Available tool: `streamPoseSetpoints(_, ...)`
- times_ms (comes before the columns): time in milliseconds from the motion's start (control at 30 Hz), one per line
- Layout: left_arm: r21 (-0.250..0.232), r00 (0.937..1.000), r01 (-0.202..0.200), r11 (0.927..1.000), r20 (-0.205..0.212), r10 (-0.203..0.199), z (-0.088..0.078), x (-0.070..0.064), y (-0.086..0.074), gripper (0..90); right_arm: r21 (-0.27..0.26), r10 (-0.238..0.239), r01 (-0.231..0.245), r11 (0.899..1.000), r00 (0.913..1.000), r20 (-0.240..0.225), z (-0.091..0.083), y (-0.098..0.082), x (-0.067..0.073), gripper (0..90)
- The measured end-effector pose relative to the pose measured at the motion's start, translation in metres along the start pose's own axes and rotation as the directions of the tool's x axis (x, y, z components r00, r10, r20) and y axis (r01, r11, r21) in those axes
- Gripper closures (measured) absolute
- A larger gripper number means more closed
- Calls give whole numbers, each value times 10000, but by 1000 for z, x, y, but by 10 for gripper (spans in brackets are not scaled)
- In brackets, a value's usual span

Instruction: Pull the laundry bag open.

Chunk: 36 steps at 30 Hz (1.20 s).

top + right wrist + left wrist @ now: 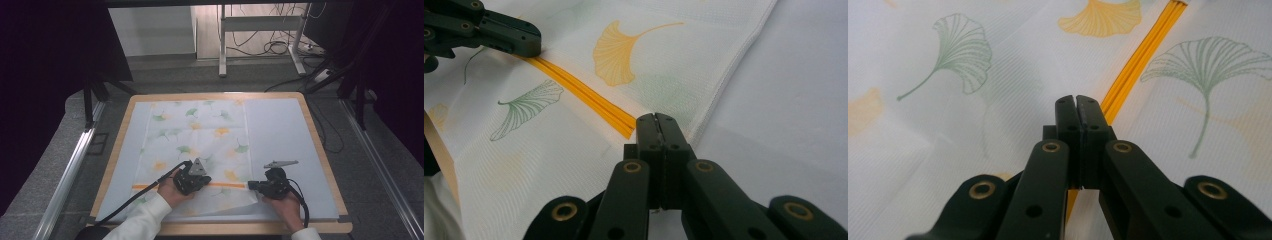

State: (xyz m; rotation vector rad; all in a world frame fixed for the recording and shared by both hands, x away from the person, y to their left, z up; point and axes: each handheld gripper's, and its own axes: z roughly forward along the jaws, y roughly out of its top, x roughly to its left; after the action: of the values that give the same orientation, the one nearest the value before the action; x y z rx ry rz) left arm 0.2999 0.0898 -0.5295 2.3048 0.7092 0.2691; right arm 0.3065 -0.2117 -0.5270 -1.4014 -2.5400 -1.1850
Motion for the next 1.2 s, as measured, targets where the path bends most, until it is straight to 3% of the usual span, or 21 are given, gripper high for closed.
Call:
streamPoseSetpoints(100, -14, 9998, 183, 9998, 52, -183, -1, 2, -2, 900, -5, -10, 10, 10000, 10000, 1, 0, 0, 0, 895)
streamPoseSetpoints(567, 124, 9998, 196, 9997, -79, -195, -6, 5, -6, 900, 40, -116, 116, 9999, 9999, 64, 0, 0, 1, 895)
streamPoseSetpoints(1200, 380, 9981, 560, 9977, -295, -549, -17, 16, -17, 900, 40, -122, 121, 9999, 9999, 53, 0, 0, 1, 895)
